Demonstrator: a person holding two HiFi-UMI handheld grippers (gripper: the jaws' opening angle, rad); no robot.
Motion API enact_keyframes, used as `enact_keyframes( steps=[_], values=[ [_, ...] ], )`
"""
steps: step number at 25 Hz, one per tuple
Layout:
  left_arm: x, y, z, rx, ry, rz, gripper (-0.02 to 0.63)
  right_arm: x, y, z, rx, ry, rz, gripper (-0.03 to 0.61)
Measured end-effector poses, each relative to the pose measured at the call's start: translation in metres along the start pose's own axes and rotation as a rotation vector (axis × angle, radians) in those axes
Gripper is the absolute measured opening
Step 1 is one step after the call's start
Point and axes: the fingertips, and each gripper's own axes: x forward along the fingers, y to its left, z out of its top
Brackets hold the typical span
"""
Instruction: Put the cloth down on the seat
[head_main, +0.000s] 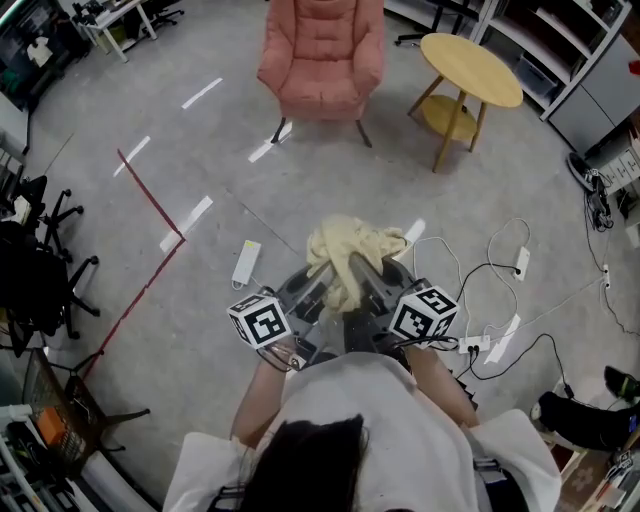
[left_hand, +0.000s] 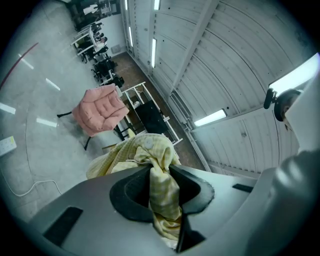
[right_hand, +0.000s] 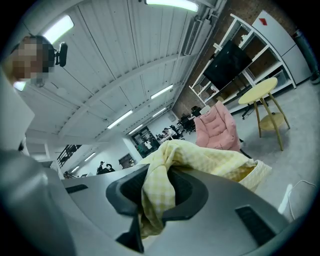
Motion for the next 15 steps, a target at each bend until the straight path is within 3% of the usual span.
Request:
enact_keyframes(
  steps=[6,15],
  values=[
    [0.007,0.005,0.003,0.004,-0.015,0.015,0.103,0.006,-0.009,0.003,-0.009,0.014,0.021,0.086],
    [0.129,0.039,0.061,0.0,-0.044,0.071,0.103,0.065,-0.106,0.086,-0.007,0.065,0.047,0.086]
  ],
)
